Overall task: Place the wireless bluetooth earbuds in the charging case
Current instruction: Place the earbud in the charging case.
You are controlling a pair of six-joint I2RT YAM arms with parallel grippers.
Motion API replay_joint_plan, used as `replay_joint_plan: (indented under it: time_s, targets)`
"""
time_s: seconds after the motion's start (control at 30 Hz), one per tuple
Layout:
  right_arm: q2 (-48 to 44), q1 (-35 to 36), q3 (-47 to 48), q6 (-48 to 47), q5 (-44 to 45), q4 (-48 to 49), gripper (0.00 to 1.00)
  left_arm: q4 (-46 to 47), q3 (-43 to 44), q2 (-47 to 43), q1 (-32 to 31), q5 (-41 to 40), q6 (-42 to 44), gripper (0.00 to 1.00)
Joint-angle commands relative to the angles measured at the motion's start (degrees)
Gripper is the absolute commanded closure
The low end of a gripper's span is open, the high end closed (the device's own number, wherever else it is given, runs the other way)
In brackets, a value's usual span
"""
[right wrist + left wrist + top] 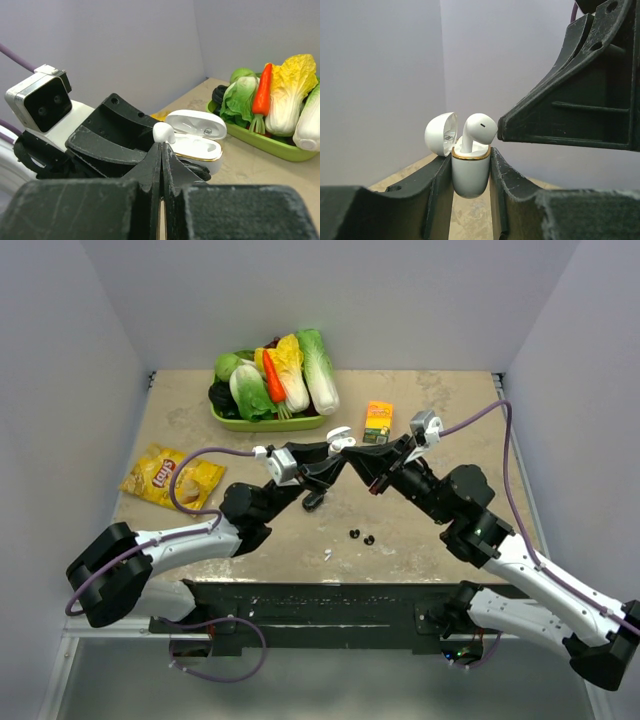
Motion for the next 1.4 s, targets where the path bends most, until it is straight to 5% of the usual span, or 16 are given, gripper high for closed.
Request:
replay_joint_plan:
  time_s: [0.0,1.2,1.37]
  targets:
    - [-0.98,0.15,1.74,-0.49,-2.48,0.57,1.00,35.84,-1.00,-1.50,-0.11,-0.60,1.65,1.00]
    - [-0.36,0.15,2.09,0.39,0.76,-0.13,0.99,35.84,-3.02,-2.55,-0.11,-1.38,1.38,1.00]
    - [-1.68,0.15,1.74,0.92,1.38,-1.01,0.66,34.44,-3.90,-2.99,-0.11,-2.88,1.65,1.00]
